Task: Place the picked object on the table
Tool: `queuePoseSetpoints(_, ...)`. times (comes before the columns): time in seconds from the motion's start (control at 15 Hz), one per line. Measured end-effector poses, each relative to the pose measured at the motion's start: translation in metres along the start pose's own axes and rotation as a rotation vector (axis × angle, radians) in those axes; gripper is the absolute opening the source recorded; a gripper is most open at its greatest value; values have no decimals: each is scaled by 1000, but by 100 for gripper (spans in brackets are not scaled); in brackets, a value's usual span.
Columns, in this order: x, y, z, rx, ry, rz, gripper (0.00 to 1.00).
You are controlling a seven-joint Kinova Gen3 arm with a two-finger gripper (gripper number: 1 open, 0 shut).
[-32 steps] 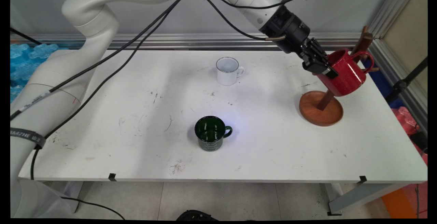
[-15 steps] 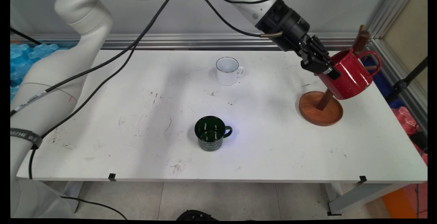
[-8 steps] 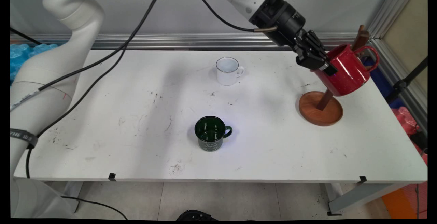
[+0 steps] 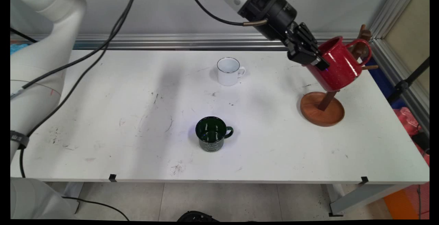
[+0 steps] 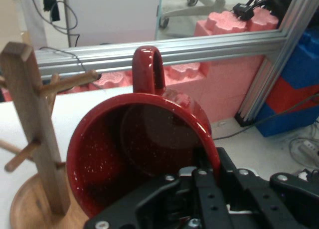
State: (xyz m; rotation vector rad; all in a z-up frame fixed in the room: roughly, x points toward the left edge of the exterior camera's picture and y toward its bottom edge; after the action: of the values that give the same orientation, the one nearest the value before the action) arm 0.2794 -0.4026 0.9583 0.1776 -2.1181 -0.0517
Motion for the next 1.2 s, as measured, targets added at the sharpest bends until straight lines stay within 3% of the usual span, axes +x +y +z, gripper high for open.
queuePoseSetpoints(0.73,-9,42,-54,106,-89,-26,0)
queuePoseSetpoints(1.2,-25,61,-88,183,-205,16,0)
